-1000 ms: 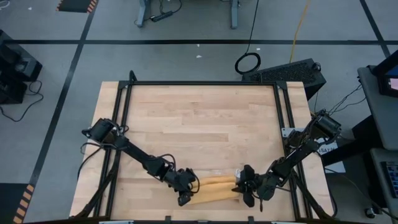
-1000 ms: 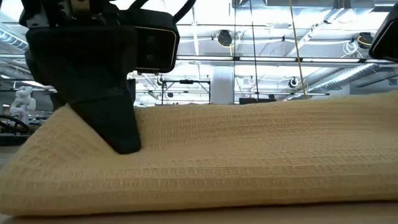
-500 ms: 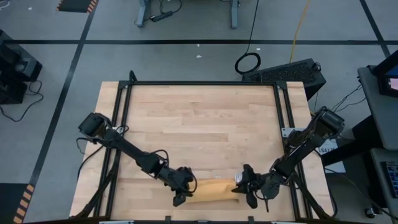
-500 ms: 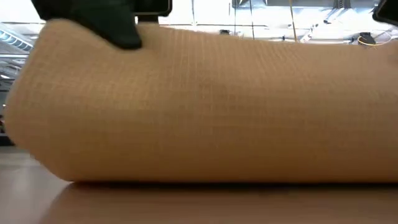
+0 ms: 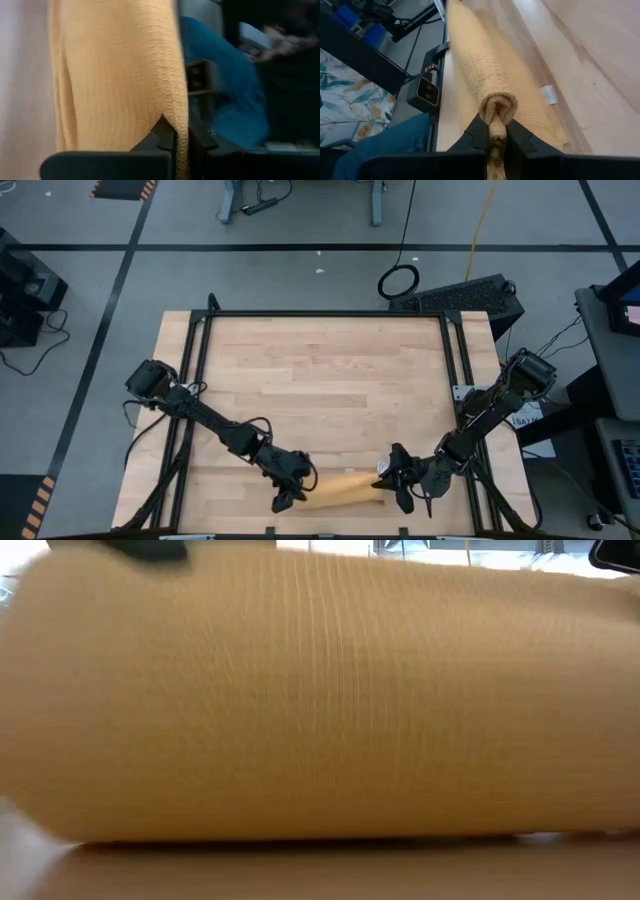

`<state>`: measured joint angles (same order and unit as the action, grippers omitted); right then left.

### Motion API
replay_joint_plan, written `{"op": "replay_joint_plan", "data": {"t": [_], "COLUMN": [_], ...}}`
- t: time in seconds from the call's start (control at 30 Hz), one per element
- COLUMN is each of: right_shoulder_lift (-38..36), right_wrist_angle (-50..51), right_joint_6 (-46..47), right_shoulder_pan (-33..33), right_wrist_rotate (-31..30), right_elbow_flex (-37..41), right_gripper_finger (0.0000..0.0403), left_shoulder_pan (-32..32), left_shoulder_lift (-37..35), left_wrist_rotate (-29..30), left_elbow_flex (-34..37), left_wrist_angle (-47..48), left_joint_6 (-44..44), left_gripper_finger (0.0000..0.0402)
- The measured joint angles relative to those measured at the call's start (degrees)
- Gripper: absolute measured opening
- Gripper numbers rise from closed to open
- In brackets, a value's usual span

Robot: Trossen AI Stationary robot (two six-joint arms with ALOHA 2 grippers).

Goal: Roll towel
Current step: Roll the yellow towel

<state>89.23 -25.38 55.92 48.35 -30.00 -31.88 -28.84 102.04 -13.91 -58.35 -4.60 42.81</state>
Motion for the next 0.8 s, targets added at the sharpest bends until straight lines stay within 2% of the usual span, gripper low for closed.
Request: {"op": "replay_joint_plan", "data": {"t": [0.1, 0.5, 0.6, 0.7, 0.8], "right_shoulder_lift": [0.00, 0.02, 0.02, 0.02, 0.02], "right_wrist_angle": [0.10, 6.96, 5.68, 2.29, -0.48], "right_joint_6": [-1.04, 1.68, 0.05, -0.87, -1.15], "right_shoulder_pan": [-0.45, -3.81, -4.22, -3.60, -2.91], "right_wrist_rotate": [0.17, 4.15, 6.91, 8.40, 10.43], "right_elbow_flex": [-0.07, 0.00, 0.00, 0.02, 0.00], "right_gripper_finger": [0.0013, 0.0014, 0.0015, 0.0015, 0.0015], "left_shoulder_pan": [0.51, 6.51, 7.23, 6.63, 5.99], "left_shoulder_lift": [0.00, 0.00, 0.05, 0.09, 0.09], "left_wrist_rotate": [-3.24, -4.07, -7.60, -12.97, -14.71], "left_elbow_flex": [-0.15, 0.10, 0.28, 0.28, 0.26], "left_wrist_angle": [-0.51, 8.80, 6.96, 0.72, -1.12], "left_joint_6": [-3.43, -4.32, -3.67, -2.69, -3.09], "left_gripper_finger": [0.0018, 0.0018, 0.0018, 0.0018, 0.0018]}}
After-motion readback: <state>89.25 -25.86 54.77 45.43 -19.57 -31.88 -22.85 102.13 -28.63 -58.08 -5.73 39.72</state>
